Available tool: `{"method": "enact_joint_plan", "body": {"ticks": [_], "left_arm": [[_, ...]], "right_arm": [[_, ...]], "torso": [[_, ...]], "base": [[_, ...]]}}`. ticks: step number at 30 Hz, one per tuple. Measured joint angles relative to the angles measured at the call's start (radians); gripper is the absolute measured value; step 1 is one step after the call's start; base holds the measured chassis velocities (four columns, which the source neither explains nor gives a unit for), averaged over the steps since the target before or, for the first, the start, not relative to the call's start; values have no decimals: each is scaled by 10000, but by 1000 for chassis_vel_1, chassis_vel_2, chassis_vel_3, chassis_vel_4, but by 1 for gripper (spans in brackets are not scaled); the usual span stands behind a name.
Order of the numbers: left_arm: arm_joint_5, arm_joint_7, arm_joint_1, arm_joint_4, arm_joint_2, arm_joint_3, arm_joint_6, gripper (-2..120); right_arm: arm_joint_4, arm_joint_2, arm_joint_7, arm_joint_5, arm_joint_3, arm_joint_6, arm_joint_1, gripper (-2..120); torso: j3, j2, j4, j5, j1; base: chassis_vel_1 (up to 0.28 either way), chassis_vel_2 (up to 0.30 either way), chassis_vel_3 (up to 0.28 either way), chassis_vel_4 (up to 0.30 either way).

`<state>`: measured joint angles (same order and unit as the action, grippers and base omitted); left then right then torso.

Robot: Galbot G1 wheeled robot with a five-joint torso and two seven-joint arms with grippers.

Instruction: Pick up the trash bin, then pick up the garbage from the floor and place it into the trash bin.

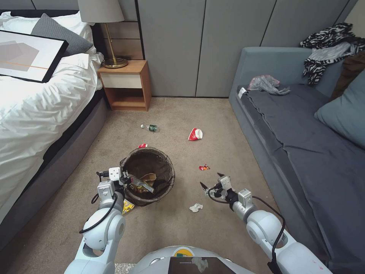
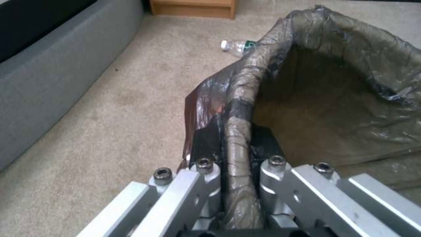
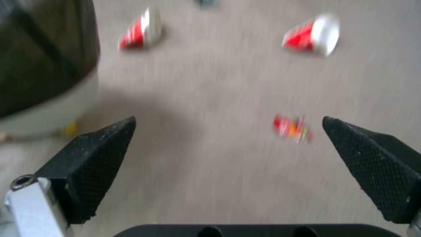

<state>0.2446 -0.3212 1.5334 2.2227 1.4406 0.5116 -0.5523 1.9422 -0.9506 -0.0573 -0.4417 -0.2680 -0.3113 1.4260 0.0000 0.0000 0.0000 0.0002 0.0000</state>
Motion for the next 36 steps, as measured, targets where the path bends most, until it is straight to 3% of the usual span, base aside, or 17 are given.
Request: {"method": "enact_joint_plan", "body": {"ticks": [6, 12, 20, 36], "left_arm": [[-42, 3, -22, -85, 34, -29, 1, 5], [-52, 3, -36, -120, 25, -27, 0, 5], [-105, 0, -44, -130, 49, -39, -25, 5], [-211, -4, 24, -115, 127, -41, -22, 5]], "right_arm": [[-793, 155, -30, -338, 599, -629, -473, 100], [-1415, 125, -83, -203, 1262, -673, -798, 100], [-2671, 3, -310, 404, 2463, -518, -1624, 100], [-4775, -724, -553, 1368, 3398, 76, -2869, 100]], "torso": [[1, 0, -1, 0, 0], [0, 0, -1, -1, 0], [0, 0, 0, -2, 0], [1, 0, 0, -3, 0]], "base": [[0, 0, 0, 0], [0, 0, 0, 0], [0, 0, 0, 0], [0, 0, 0, 0]]}}
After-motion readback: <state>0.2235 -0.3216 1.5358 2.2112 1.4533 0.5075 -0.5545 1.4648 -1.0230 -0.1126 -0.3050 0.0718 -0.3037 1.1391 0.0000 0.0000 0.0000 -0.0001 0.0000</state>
